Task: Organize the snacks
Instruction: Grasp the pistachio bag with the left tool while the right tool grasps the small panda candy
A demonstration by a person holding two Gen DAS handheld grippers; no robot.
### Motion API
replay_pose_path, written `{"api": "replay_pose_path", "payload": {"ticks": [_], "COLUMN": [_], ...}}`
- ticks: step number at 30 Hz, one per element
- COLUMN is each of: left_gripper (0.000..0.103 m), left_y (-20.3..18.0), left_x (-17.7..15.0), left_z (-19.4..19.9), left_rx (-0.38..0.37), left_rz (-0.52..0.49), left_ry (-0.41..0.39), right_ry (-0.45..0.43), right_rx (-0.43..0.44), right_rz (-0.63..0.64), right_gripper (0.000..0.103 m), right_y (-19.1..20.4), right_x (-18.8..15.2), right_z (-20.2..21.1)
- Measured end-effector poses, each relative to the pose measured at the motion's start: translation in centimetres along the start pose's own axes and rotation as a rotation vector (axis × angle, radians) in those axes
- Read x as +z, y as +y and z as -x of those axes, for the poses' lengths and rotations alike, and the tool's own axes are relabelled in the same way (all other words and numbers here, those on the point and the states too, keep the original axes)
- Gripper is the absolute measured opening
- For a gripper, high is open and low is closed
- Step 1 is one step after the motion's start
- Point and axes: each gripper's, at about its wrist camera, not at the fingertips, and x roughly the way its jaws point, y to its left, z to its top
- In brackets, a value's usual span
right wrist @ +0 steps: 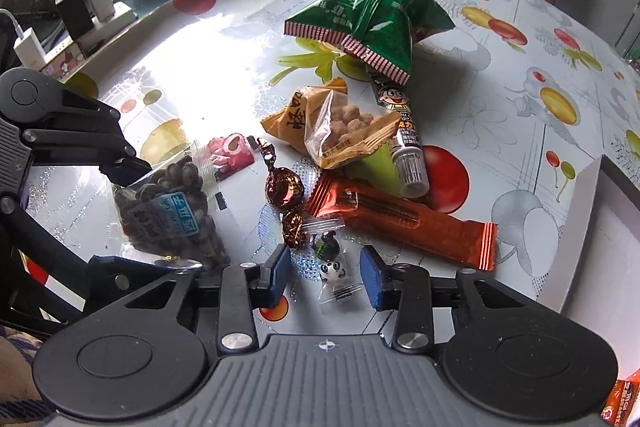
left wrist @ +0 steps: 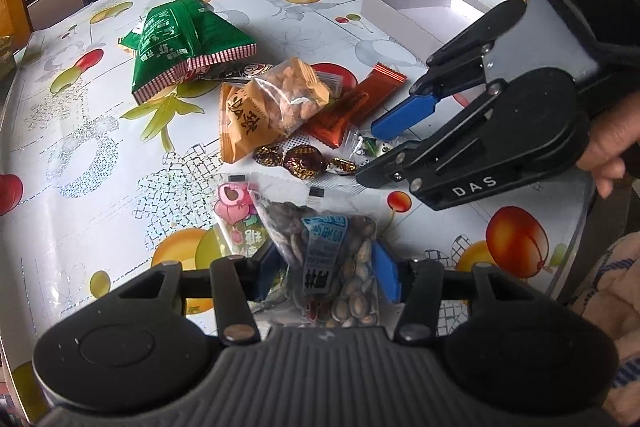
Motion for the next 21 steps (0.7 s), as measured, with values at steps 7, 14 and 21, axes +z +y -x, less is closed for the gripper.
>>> {"api": "replay_pose_path", "payload": {"ticks": [7, 14, 21], "left_gripper": [0.049, 0.049, 0.049], "left_y": [-0.3, -0.7, -0.8], "left_x": [0.4, 1.0, 1.8], "left_z": [0.1, 0.2, 0.5], "left_rx": [-0.003, -0.007, -0.012], "left_rz": [-0.005, -0.009, 0.001], "left_ry": [-0.012, -0.024, -0.039], "right_ry": [-0.004, -0.015, -0.057], "right_rx": [-0.005, 0.005, 0.006], "right_rz": [0.004, -0.059, -0.095], "right_gripper": [0.017, 0.015, 0.015], "right_y": [0.0, -1.1, -1.8], "right_x": [-0.2, -0.6, -0.6], "right_z": [0.2, 1.0, 2.4]}}
